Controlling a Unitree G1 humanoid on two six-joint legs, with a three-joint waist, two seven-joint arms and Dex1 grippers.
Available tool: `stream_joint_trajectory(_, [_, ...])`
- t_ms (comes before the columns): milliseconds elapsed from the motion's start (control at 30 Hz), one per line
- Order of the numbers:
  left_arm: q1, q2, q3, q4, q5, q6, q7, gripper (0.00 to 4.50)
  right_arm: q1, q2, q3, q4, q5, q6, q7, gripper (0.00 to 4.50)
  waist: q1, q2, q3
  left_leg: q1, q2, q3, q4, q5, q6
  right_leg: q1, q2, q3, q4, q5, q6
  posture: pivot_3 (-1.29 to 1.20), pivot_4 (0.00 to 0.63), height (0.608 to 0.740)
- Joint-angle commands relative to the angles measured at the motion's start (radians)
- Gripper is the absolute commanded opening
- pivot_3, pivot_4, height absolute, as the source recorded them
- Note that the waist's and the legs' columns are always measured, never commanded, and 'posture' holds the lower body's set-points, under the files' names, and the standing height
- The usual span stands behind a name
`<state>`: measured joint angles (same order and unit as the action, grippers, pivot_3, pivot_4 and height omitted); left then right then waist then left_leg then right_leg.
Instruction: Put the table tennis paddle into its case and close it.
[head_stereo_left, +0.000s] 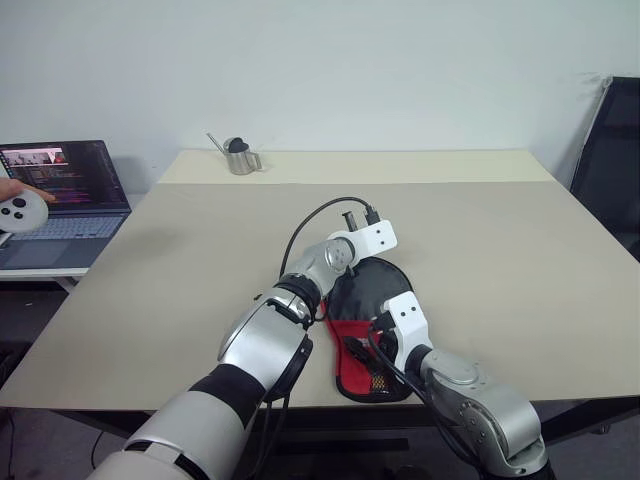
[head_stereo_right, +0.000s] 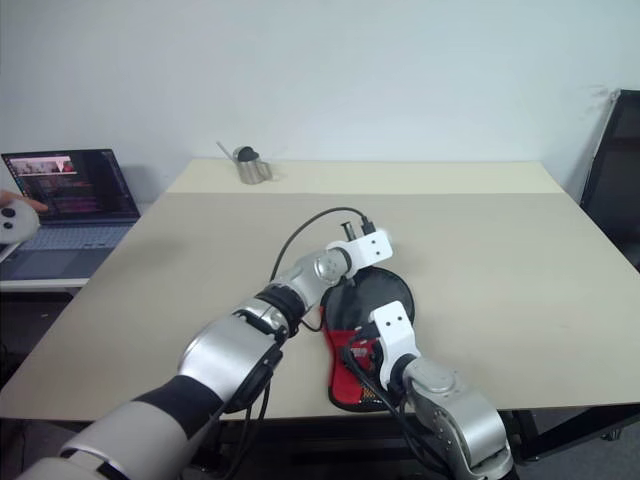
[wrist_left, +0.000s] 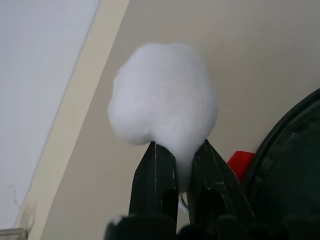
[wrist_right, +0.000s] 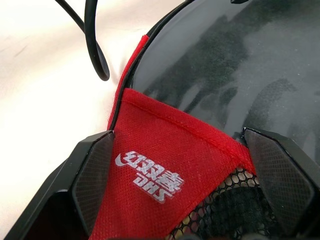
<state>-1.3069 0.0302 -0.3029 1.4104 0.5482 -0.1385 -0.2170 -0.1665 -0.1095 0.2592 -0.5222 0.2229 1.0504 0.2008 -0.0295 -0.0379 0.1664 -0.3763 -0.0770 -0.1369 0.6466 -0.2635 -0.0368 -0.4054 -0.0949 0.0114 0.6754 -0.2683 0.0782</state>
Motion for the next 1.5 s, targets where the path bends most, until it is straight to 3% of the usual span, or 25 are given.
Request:
stream_joint_trajectory(33, [-0.009,0.005,0.018,-0.019,-0.016,0.000,-0.035,0.70,0.038,0.008,0.029,0.083,0.013,0.079,-0.003,4.50,0.000,0.000,0.000,0.000,0.000,0.000,0.000,0.000,0.000,0.000,0.000,0.000,0.000,0.000,0.000,0.00,0.150,0.740])
stream_joint_trajectory(400, [0.012,0.015,0.008,-0.020,-0.005,-0.024,-0.052,4.46,0.015,0.021,0.021,0.107,0.011,0.070,-0.003,4.50,-0.004,0.000,0.000,0.003,0.001,0.000,-0.001,0.000,0.000,0.001,0.001,0.002,0.001,0.000,0.000,0.00,0.150,0.740])
stream_joint_trajectory(633, [-0.004,0.022,0.077,-0.032,-0.082,-0.072,-0.108,4.46,-0.030,0.016,0.010,0.152,0.010,0.053,0.011,4.50,-0.006,0.000,0.000,0.004,0.002,0.000,-0.001,0.000,0.000,0.001,0.002,0.002,0.002,0.000,0.001,0.00,0.150,0.740])
stream_joint_trajectory(933, [-0.010,0.175,0.203,-0.071,-0.211,-0.161,-0.209,4.46,-0.101,0.013,-0.036,0.206,0.030,0.026,0.051,4.50,-0.016,0.000,0.000,0.011,0.004,0.000,-0.001,0.000,0.000,0.006,0.004,0.004,0.003,0.000,0.001,0.00,0.150,0.740])
stream_joint_trajectory(1167, [0.098,0.301,0.322,-0.188,-0.413,-0.211,-0.544,4.46,-0.130,0.003,-0.057,0.210,0.063,0.018,0.089,4.50,-0.015,0.000,0.000,0.011,0.003,0.000,-0.001,0.000,0.000,0.008,0.004,0.003,0.001,0.000,0.000,0.00,0.150,0.740])
stream_joint_trajectory(1300, [0.400,0.364,0.347,-0.658,-0.645,0.003,-0.881,4.46,-0.133,0.000,-0.070,0.145,0.103,0.032,0.115,4.50,-0.029,0.002,0.000,0.012,0.004,0.000,-0.002,0.000,0.000,0.008,0.004,0.004,0.001,0.003,-0.005,0.00,0.150,0.740])
stream_joint_trajectory(1400, [0.596,0.397,0.327,-1.017,-0.764,0.249,-0.942,4.46,-0.136,-0.017,-0.095,0.117,0.129,0.023,0.139,4.50,-0.032,0.003,0.000,0.008,0.012,0.001,-0.003,-0.001,-0.001,0.003,0.005,0.006,0.001,0.003,-0.006,0.00,0.150,0.740])
stream_joint_trajectory(1500, [0.703,0.416,0.305,-1.201,-0.793,0.361,-0.930,4.46,-0.140,-0.045,-0.130,0.087,0.162,0.017,0.165,4.50,-0.017,0.002,0.001,-0.002,0.013,-0.001,0.000,-0.001,-0.002,-0.005,0.006,0.004,0.001,0.004,-0.007,0.00,0.150,0.740])
